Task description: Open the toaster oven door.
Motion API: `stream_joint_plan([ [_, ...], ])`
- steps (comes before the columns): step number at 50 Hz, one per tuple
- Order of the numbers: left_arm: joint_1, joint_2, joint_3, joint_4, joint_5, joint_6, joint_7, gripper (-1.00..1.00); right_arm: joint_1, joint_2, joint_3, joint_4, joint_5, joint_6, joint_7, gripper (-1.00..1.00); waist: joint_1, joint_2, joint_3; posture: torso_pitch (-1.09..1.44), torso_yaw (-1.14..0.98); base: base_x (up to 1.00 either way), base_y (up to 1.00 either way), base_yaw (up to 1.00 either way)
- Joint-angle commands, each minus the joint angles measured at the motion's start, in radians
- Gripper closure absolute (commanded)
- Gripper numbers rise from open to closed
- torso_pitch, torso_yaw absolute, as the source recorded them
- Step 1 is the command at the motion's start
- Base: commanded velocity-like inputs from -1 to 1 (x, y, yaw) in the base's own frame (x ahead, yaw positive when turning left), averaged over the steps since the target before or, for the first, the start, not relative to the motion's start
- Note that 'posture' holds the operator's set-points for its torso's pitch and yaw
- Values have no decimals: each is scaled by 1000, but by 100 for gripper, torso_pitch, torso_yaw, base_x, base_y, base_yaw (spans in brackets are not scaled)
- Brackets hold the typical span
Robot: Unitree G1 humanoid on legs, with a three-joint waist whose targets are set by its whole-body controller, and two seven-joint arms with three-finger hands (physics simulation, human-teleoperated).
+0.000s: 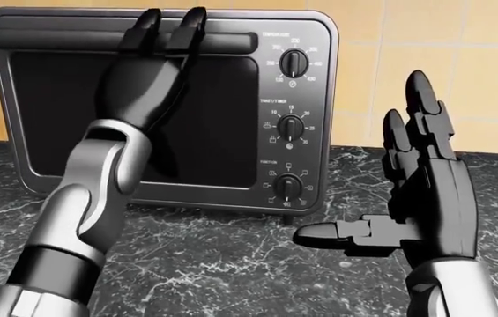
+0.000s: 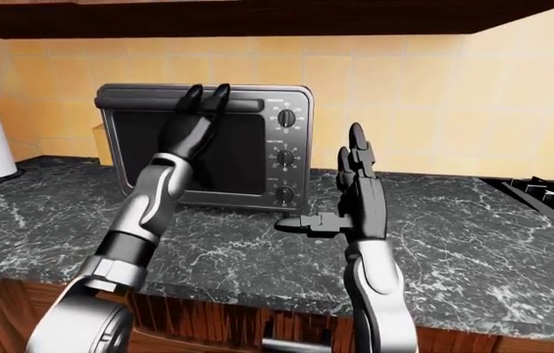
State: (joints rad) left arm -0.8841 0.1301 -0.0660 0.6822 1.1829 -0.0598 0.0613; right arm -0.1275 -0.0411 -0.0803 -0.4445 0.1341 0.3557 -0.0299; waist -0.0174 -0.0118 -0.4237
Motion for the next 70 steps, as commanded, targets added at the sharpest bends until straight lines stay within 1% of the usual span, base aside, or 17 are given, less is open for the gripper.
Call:
stream_joint_plan([
  [1,-43,7,9,-25,2,4,6,-100,-27,-4,-2,-33,2,-23,-1,-100,0,-1,0,-65,0,0,0,0],
  [10,-90,15,9,51,8,14,-15,-100,-26,-4,-3,-14,2,-39,1,-100,-2,-2,0,-65,0,0,0,0],
  [13,-110,20,10,90,4,7,-5,-100,-27,-4,-1,-15,2,-39,1,-100,-2,-2,-1,-65,0,0,0,0],
  [19,-136,22,2,123,11,8,-23,-100,-29,-4,-2,10,1,-59,4,-100,-2,-2,-1,-65,0,0,0,0],
  [26,-181,26,2,195,13,0,-19,-100,-29,-5,-5,5,4,-56,2,-100,0,-5,0,-65,0,0,0,0],
  [35,-189,27,1,212,9,4,-15,-99,-25,-4,-3,16,4,-69,3,-100,0,-6,2,-65,0,0,0,0],
  [37,-188,25,1,209,8,5,-19,-85,-25,-4,-6,16,6,-70,3,-100,0,-6,2,-65,0,0,0,0],
  [39,-191,25,1,215,7,5,-18,-65,-25,-5,-8,17,8,-70,3,-100,0,-6,2,-65,0,0,0,0],
  [40,-191,25,0,213,6,5,-20,-64,-24,-5,-8,15,8,-69,2,-100,0,-6,2,-65,0,0,0,0],
  [43,-193,23,1,212,4,9,-24,-35,-22,-5,-8,10,10,-66,2,-100,0,-6,1,-65,0,0,0,0],
  [48,-191,22,1,200,2,17,-37,-13,-22,-7,-10,4,12,-62,1,-100,-1,-4,-3,-65,0,0,0,0],
  [52,-190,25,0,196,5,18,-41,-2,-23,-8,-14,6,14,-63,1,-100,-2,-3,-7,-65,0,0,0,0],
  [54,-189,26,1,200,6,19,-39,11,-22,-8,-14,5,15,-63,1,-100,-3,-2,-9,-65,0,0,0,0],
  [61,-175,25,-1,205,12,31,-43,29,-23,-9,-16,5,17,-63,-1,-100,-6,0,-15,-65,0,0,0,0],
  [64,-156,24,3,189,15,61,-48,40,-21,-10,-19,5,19,-64,-1,-100,-7,1,-17,-65,0,0,0,0],
  [69,-128,26,5,151,21,102,-67,44,-20,-11,-20,0,20,-60,-2,-100,-10,3,-19,-65,0,0,0,0],
  [70,-99,28,7,118,25,126,-81,46,-19,-11,-21,-2,21,-58,-3,-100,-10,3,-19,-65,0,0,0,0],
])
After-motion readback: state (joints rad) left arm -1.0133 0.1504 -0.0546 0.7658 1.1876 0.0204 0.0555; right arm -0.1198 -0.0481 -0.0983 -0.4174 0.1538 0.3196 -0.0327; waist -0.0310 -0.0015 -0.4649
